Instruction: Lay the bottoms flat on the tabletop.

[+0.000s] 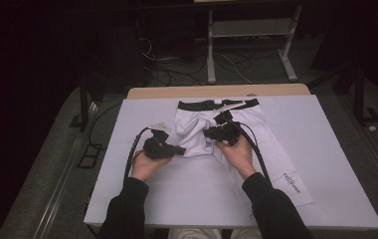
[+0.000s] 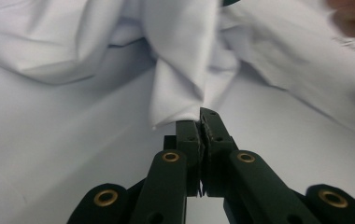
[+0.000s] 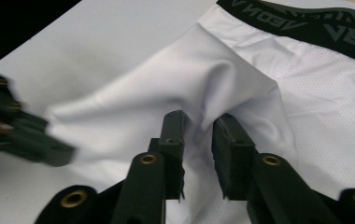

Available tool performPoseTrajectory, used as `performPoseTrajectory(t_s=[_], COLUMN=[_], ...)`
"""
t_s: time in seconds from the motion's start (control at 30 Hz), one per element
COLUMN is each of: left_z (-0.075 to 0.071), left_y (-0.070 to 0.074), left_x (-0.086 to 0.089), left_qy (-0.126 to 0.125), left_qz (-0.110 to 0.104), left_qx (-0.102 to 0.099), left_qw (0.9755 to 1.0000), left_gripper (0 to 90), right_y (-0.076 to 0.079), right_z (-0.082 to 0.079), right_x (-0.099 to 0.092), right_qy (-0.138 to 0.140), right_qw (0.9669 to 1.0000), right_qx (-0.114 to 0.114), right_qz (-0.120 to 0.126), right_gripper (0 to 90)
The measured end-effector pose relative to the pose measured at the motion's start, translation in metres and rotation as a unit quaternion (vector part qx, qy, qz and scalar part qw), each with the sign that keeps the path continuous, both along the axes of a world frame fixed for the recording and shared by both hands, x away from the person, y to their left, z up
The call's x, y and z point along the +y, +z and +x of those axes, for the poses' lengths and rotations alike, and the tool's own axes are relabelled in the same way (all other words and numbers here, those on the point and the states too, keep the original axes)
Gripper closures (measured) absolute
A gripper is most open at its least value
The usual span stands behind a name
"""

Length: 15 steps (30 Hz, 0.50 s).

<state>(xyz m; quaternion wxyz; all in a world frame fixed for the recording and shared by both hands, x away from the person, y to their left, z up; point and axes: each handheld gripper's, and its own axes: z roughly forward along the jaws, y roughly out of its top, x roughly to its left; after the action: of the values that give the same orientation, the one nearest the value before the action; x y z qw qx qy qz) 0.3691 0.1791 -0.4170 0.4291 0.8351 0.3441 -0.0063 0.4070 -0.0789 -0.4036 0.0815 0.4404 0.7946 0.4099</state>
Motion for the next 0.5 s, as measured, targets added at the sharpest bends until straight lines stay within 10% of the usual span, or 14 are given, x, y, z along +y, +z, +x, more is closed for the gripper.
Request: performPoseTrajectory(t_s=[0.5], left_z=[-0.039], left_y=[0.022], left_x=[0.029], left_qy=[0.028], left_qz=[-0.051], left_qx=[-0.021], left_qw=[0.9981], left_gripper=[87.4], right_y=[-0.002], right_z=[-0.064], right_x=[-0.013], right_qy=[0.037], right_qw=[0.9988], right_qx=[-0.007], right_qz=[0.032], right_gripper=[66.3])
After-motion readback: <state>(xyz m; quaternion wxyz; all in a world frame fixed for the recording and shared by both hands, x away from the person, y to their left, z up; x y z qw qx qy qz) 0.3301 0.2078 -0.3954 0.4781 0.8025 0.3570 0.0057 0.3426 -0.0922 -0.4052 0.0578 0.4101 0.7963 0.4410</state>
